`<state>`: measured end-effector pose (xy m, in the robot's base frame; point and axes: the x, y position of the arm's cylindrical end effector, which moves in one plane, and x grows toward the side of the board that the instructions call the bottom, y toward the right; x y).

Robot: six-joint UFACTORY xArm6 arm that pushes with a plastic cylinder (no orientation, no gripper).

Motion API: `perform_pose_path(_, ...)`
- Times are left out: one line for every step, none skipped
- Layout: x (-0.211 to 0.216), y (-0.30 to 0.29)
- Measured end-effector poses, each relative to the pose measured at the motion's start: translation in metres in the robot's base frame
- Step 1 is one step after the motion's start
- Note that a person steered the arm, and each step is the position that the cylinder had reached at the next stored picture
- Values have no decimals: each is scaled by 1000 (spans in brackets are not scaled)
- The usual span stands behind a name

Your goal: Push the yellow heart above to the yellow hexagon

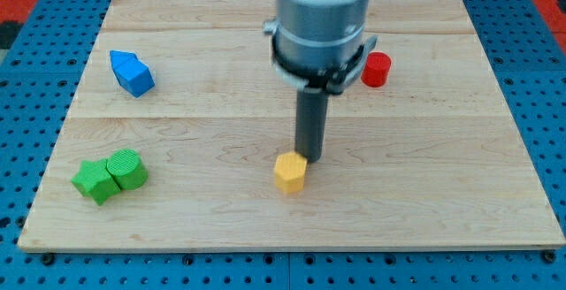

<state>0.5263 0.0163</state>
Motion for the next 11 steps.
perform_pose_path(7, -4)
perform_pose_path(-33, -25)
perform_pose_path(-64, -65)
perform_pose_path(-148, -70)
perform_pose_path(-237, -50)
perform_pose_path(-262, -8)
perform_pose_path(-243, 54)
perform_pose_path(-209, 42)
perform_pose_path(-190, 40)
perform_pose_path(-161, 21)
perform_pose_path(-155, -26)
